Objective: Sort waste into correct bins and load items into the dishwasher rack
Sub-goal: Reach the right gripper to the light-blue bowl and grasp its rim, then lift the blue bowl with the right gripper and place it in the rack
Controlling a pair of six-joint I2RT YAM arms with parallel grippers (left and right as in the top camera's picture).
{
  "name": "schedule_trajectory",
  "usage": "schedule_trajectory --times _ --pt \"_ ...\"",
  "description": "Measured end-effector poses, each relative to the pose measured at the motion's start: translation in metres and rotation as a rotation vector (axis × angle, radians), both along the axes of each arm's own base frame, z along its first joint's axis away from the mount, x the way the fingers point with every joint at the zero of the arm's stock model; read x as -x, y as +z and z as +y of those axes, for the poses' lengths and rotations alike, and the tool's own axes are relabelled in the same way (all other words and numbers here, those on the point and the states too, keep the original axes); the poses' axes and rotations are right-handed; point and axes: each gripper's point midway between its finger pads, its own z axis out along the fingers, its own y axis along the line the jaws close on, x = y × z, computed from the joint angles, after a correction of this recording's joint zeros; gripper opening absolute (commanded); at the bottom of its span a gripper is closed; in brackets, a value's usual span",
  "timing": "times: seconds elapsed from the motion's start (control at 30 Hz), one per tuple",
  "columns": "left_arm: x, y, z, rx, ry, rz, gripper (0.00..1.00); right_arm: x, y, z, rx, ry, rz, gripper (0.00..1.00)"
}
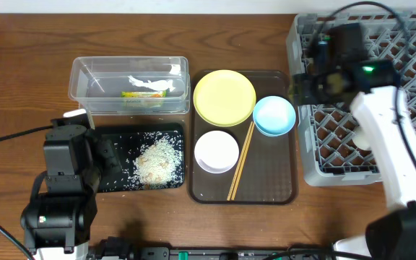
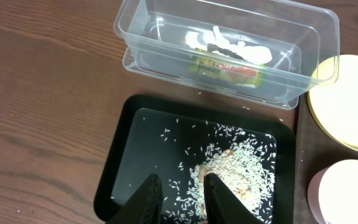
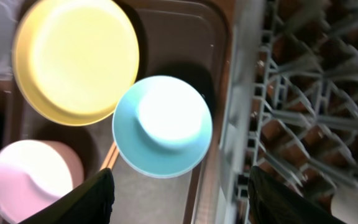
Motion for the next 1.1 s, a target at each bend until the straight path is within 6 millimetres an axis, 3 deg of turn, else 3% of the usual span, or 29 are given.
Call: schedule_trajectory --times 0.2,0.43,0.53,0.6,0.67,0.83,0.93,1.1 --pt "0.000 0.000 0.000 0.000 0.000 0.000 0.27 -0.027 -0.049 0.025 0.112 0.051 0.018 0.65" --pt "0.000 0.000 0.000 0.000 0.000 0.000 0.27 -0.038 -0.110 0.020 0.204 0.047 0.111 0.68" --pt "0.000 0.000 0.000 0.000 0.000 0.000 0.27 -0.037 -0.129 0.017 0.233 0.045 0.150 0.61" --pt "0.000 0.000 0.000 0.000 0.000 0.000 0.27 -0.033 -0.140 0.015 0.246 0.047 0.186 0.47" --pt "0.000 0.000 0.000 0.000 0.000 0.000 0.27 -0.027 -0.147 0.013 0.258 0.049 0.219 0.34" --pt "0.000 0.000 0.000 0.000 0.000 0.000 0.27 -0.021 -0.150 0.011 0.264 0.041 0.247 0.19" --pt "0.000 0.000 0.000 0.000 0.000 0.000 0.27 -0.018 -0.150 0.009 0.271 0.041 0.262 0.02" --pt "0.000 0.000 0.000 0.000 0.000 0.000 0.27 -0.014 -0.149 0.007 0.272 0.035 0.278 0.01"
